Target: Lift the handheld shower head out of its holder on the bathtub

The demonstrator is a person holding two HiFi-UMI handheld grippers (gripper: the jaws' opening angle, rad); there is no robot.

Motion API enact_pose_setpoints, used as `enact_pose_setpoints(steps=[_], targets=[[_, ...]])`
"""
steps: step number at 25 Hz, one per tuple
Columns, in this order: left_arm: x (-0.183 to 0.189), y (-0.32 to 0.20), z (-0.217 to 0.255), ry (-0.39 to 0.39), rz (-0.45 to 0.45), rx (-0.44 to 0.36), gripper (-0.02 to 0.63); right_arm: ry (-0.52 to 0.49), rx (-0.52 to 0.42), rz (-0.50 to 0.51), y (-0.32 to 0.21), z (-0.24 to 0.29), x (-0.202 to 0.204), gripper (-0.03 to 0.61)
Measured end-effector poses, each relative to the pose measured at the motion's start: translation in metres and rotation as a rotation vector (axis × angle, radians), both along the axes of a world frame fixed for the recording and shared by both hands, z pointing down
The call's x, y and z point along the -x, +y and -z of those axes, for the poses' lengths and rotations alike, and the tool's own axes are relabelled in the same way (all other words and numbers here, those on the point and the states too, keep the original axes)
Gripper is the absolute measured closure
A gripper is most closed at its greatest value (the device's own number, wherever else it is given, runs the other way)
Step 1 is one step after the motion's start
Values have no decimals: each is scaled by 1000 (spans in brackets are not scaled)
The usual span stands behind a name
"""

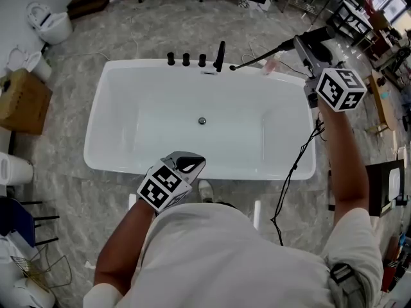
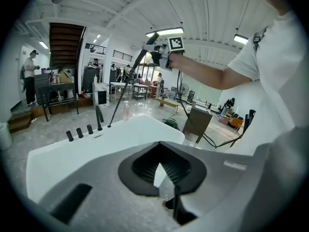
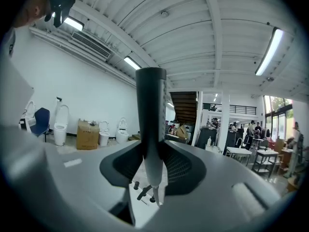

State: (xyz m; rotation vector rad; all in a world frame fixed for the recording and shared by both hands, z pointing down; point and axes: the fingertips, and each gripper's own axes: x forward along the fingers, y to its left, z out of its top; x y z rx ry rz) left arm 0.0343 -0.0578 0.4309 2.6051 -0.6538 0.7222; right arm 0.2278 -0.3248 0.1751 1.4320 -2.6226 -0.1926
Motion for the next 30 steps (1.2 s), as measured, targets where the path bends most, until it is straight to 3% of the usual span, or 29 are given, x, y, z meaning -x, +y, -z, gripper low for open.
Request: enact_pose_setpoints(steps=[15, 30], targets=[[1, 40, -2, 30, -44, 7, 606, 11, -51, 8, 96, 30, 9, 433], [14, 73, 2, 38, -64, 5, 606, 5, -26, -43, 149, 5, 12, 433]])
